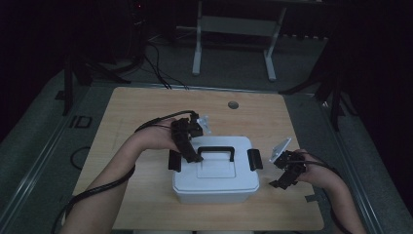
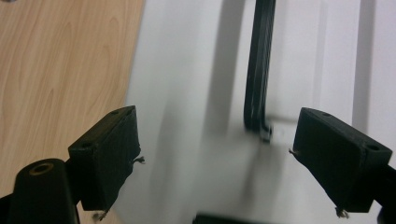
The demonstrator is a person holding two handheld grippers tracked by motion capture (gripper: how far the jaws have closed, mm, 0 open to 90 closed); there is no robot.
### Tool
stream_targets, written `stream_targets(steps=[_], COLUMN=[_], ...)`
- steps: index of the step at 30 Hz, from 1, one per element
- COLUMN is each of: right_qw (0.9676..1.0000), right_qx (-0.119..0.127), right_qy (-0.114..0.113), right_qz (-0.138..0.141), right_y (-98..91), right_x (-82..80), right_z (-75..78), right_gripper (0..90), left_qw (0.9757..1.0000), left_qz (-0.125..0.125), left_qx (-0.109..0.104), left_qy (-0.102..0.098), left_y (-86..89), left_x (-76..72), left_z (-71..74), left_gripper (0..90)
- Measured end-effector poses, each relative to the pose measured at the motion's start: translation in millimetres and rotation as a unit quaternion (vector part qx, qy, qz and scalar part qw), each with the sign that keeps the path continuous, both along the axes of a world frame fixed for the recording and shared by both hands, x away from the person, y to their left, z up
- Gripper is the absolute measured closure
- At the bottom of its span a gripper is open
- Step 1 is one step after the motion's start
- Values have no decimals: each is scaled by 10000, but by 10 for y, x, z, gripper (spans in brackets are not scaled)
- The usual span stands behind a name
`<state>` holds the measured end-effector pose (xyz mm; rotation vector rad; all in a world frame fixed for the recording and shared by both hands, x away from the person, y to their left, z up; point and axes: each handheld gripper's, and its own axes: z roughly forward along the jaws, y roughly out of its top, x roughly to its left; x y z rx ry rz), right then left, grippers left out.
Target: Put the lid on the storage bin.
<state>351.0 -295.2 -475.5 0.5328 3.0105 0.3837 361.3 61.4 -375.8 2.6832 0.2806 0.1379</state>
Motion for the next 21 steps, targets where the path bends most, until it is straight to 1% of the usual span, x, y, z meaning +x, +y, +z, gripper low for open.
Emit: stream_targets(steps=[3,6,8,11,13,15,16,17,19,21], right_qw=[10000,10000,10000,10000,10000,9999,9999,9999,9999,9999], right_qx=[-24,-12,-6,-8,-1,15,24,45,61,52], right_qy=[5,0,-3,-10,-28,-33,-40,-45,-27,-34], right_qz=[-20,-33,-47,-63,-82,-108,-115,-125,-118,-115], right_y=[-8,-11,-12,-14,-17,-19,-19,-17,-14,-16], right_x=[7,8,8,5,6,8,9,8,3,7], right_z=[-9,-13,-9,-2,2,6,6,7,1,-8], right_gripper=[162,163,163,162,163,163,162,162,162,163], left_qw=[10000,9997,9995,9992,9989,9983,9976,9972,9968,9970], left_qz=[69,197,240,276,349,368,394,428,502,535], left_qx=[-47,-163,-202,-289,-320,-445,-569,-604,-613,-555], left_qy=[0,6,25,-6,-13,1,23,51,49,67], left_y=[127,274,352,475,552,628,675,701,757,807], left_x=[-12,-22,-28,-55,-65,-68,-77,-77,-80,-83], left_z=[5,8,9,7,9,7,3,-1,-26,-50], left_gripper=[149,149,149,149,149,149,149,149,149,149])
